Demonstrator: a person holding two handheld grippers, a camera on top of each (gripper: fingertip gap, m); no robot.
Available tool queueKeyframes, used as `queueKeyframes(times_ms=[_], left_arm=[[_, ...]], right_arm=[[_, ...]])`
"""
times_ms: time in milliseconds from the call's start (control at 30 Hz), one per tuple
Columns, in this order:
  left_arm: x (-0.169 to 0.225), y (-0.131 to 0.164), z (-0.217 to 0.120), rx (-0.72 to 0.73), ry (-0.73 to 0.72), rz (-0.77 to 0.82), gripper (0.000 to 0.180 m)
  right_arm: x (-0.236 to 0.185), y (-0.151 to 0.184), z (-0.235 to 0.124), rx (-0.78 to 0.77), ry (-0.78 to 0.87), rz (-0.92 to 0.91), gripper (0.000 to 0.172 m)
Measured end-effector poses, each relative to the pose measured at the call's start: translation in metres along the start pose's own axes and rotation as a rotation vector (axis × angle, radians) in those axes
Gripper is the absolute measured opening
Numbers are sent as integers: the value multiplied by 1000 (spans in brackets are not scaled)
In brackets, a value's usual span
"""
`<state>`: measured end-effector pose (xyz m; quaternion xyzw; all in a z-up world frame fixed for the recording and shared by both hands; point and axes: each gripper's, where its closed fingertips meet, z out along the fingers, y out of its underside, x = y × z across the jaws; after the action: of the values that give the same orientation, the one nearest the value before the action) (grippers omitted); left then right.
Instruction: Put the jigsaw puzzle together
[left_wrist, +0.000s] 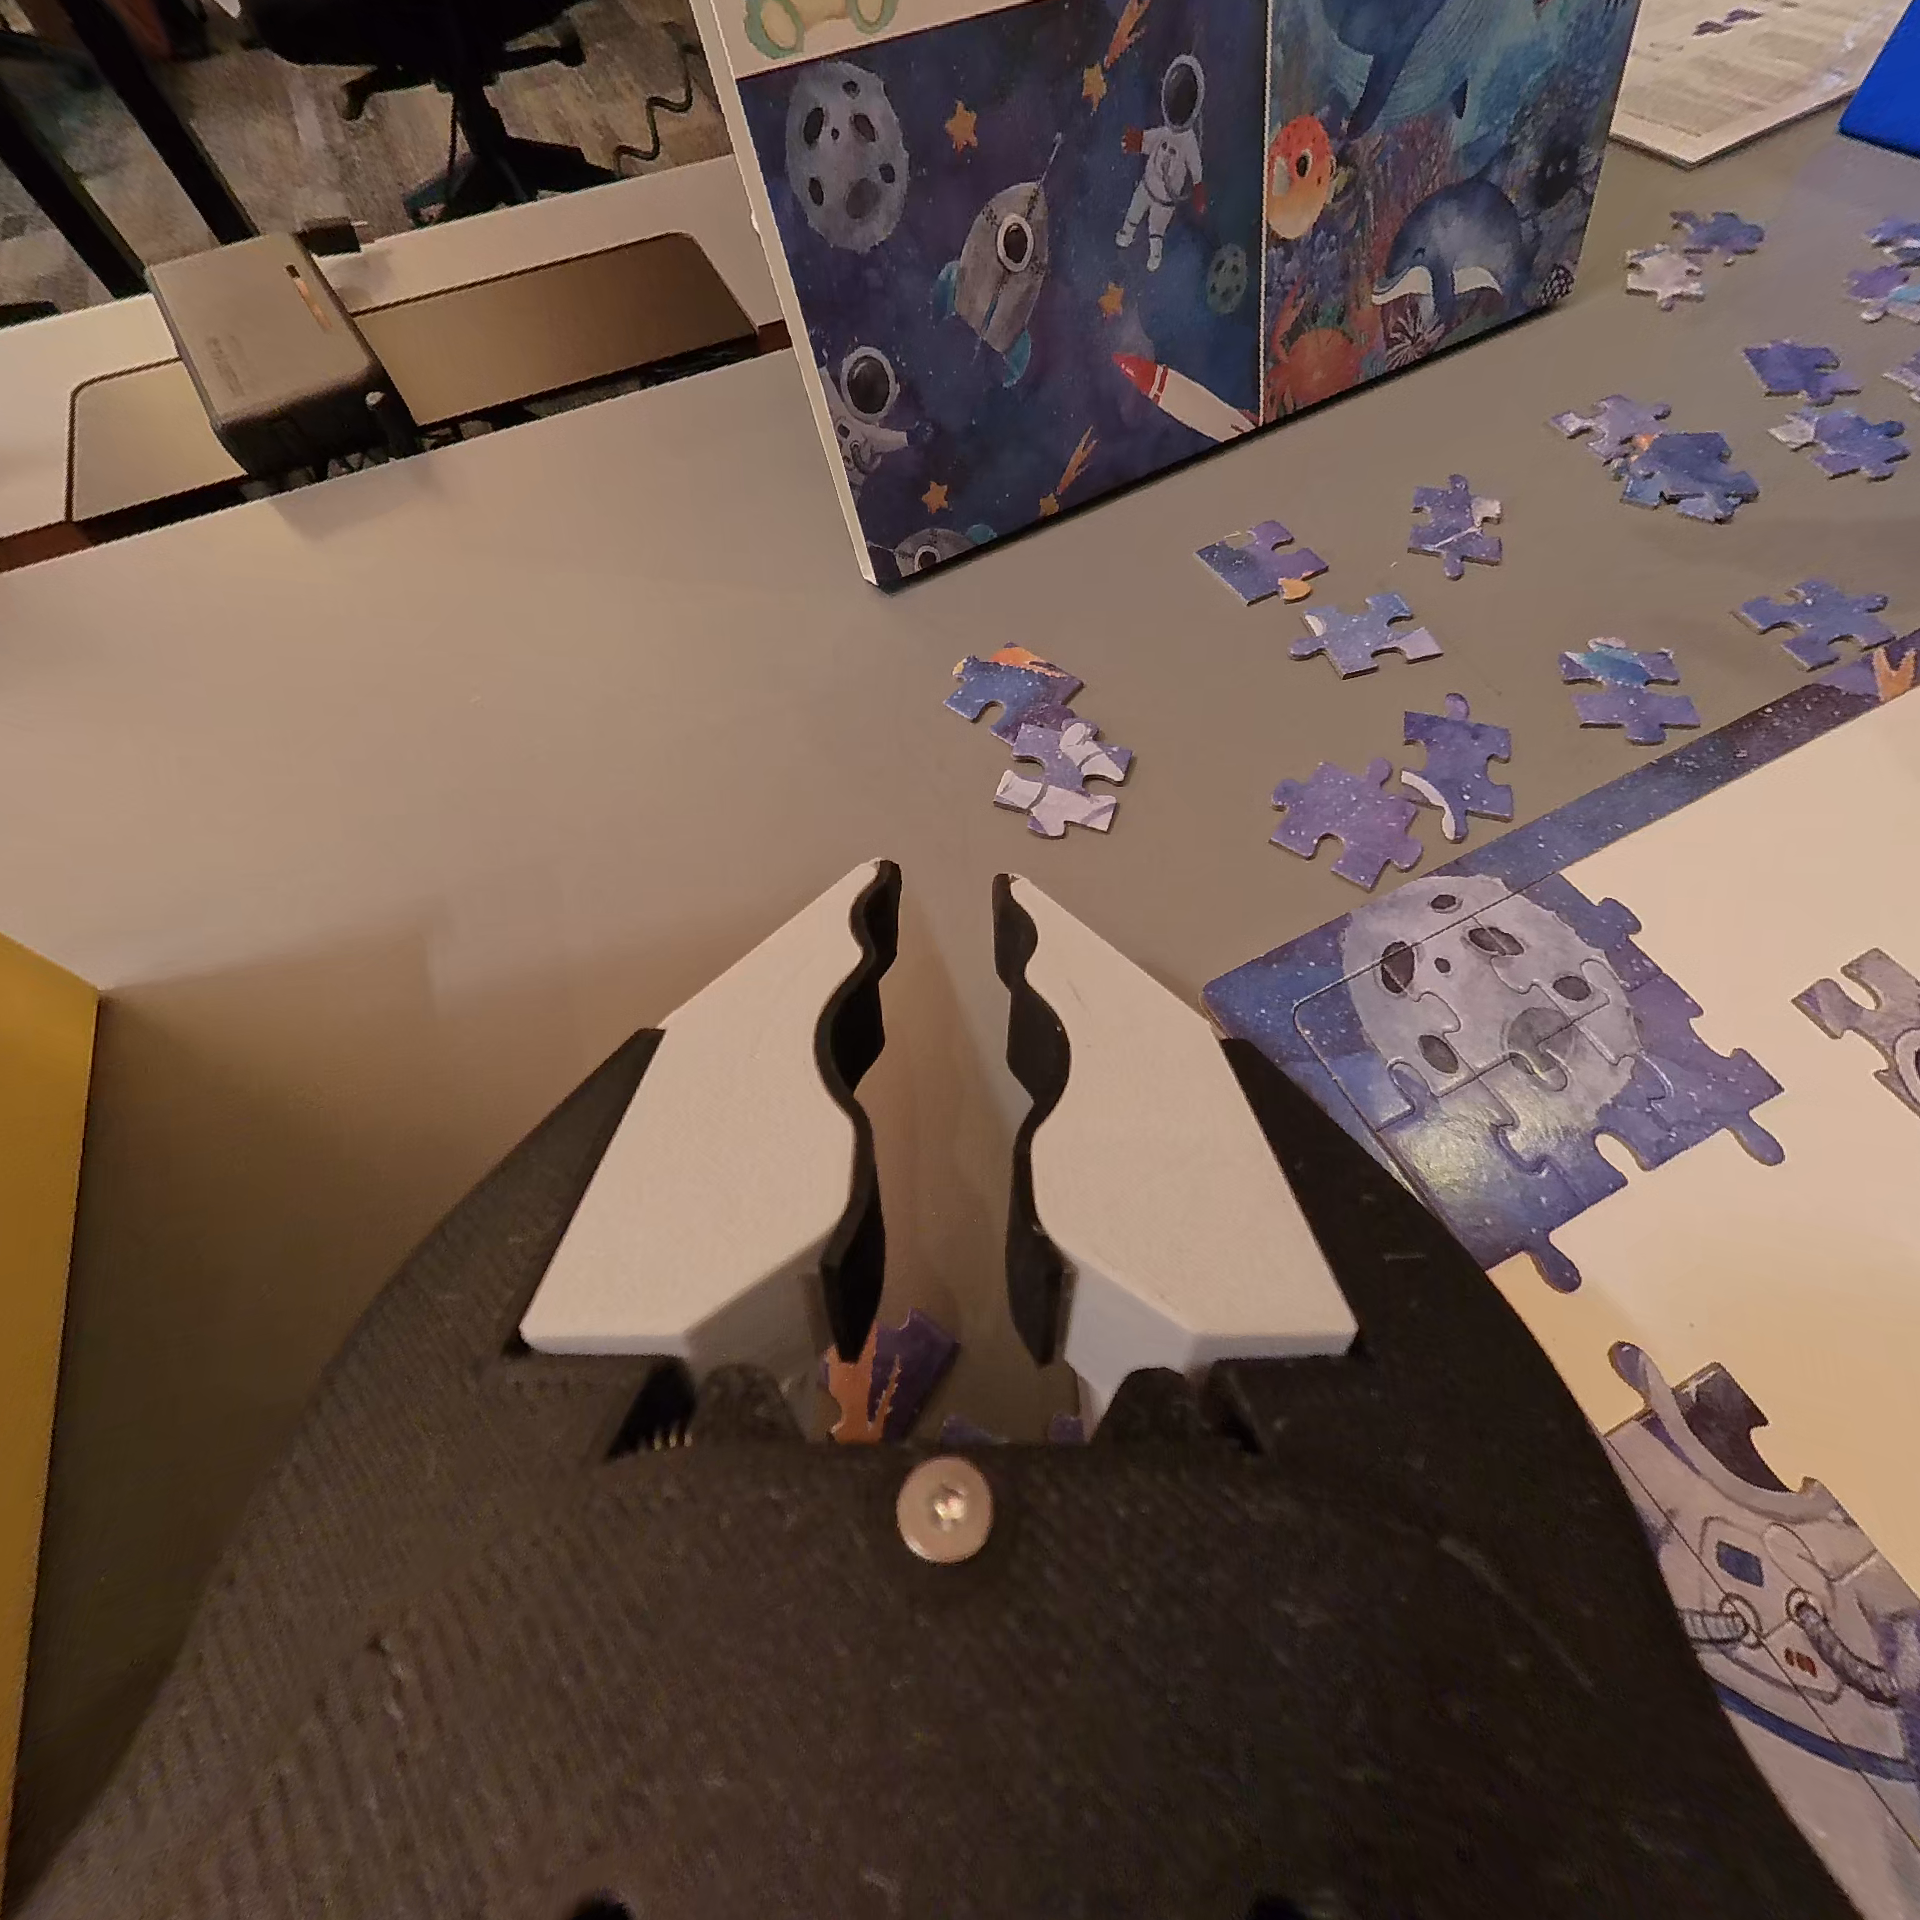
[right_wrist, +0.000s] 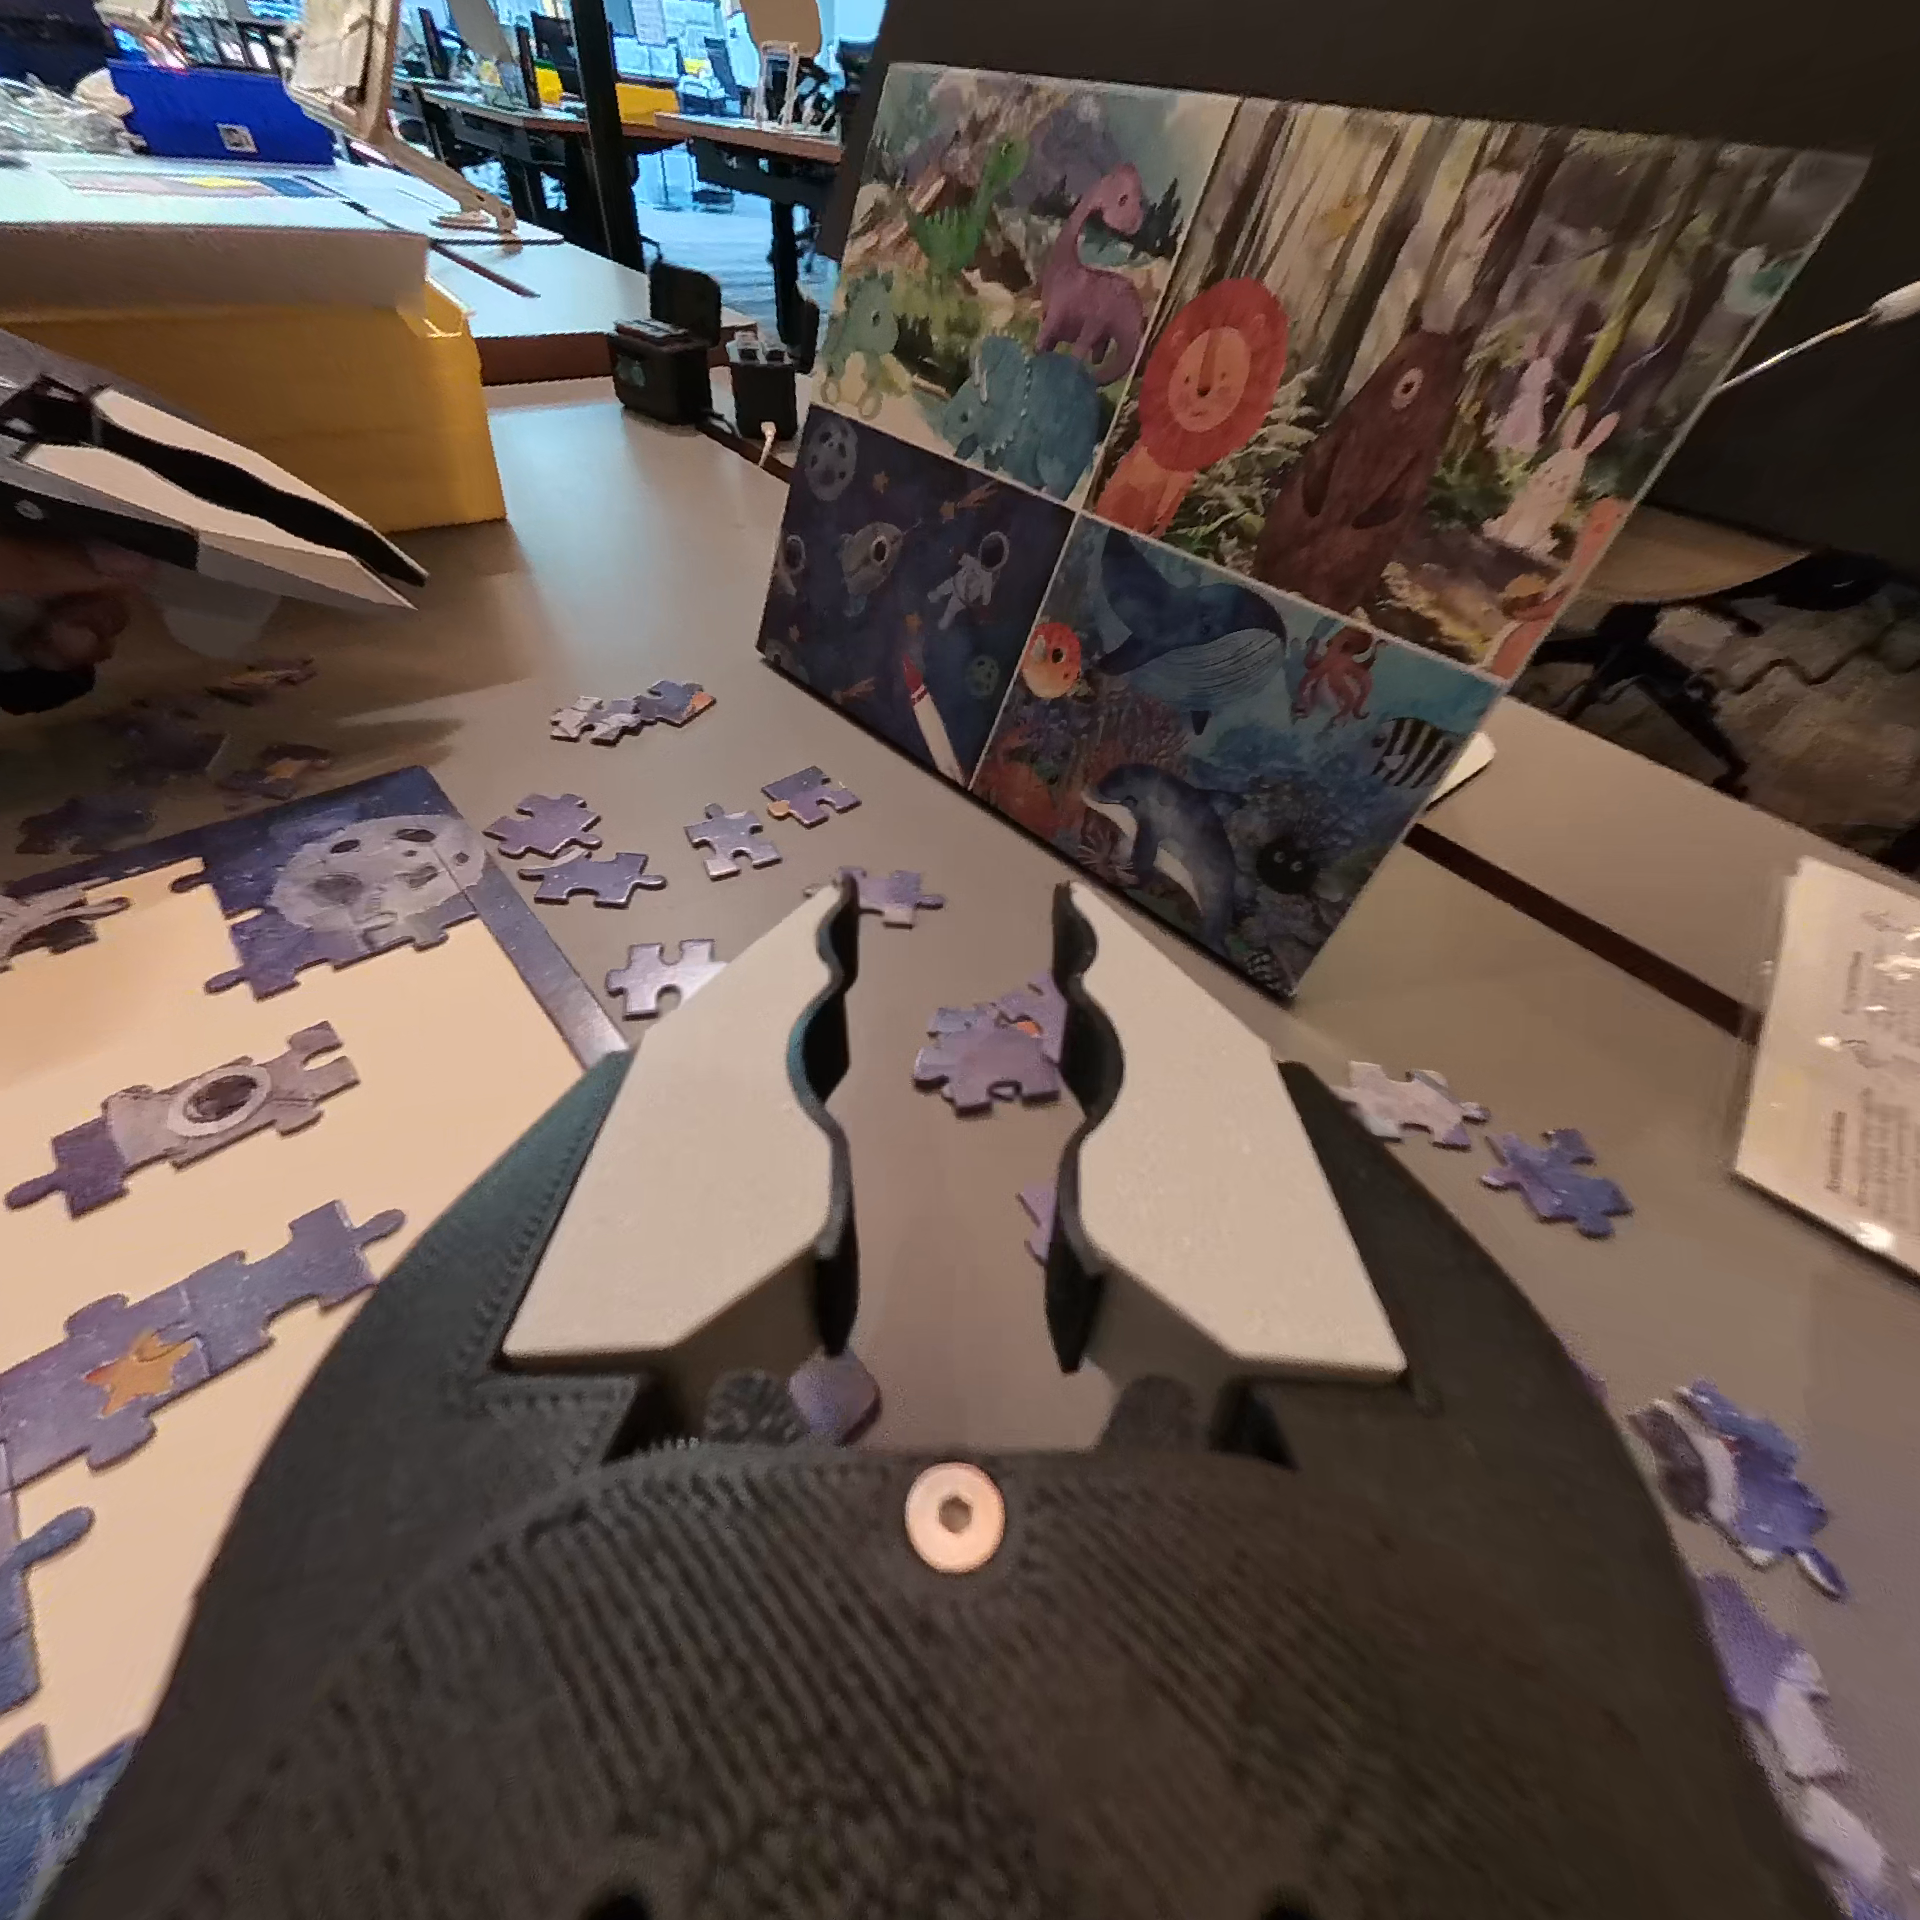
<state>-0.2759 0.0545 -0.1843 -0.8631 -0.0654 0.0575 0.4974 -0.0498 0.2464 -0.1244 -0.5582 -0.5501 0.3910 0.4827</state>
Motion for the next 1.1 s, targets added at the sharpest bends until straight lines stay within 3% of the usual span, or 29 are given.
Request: queueKeyframes(times_ms=[367,600,900,1100], left_arm=[[2,-2,0,7,5,4,17],[-2,-6,-1,33,-27,3,32],[0,-10,-2,56,-25,5,39],[2,-10,-1,51,-19,15,39]], right_arm=[[58,-41,-58,145,241,-55,31],[78,-69,-104,331,302,-18,0],[97,-52,-108,260,364,-31,0],[98,-28,-88,180,322,-1,0]])
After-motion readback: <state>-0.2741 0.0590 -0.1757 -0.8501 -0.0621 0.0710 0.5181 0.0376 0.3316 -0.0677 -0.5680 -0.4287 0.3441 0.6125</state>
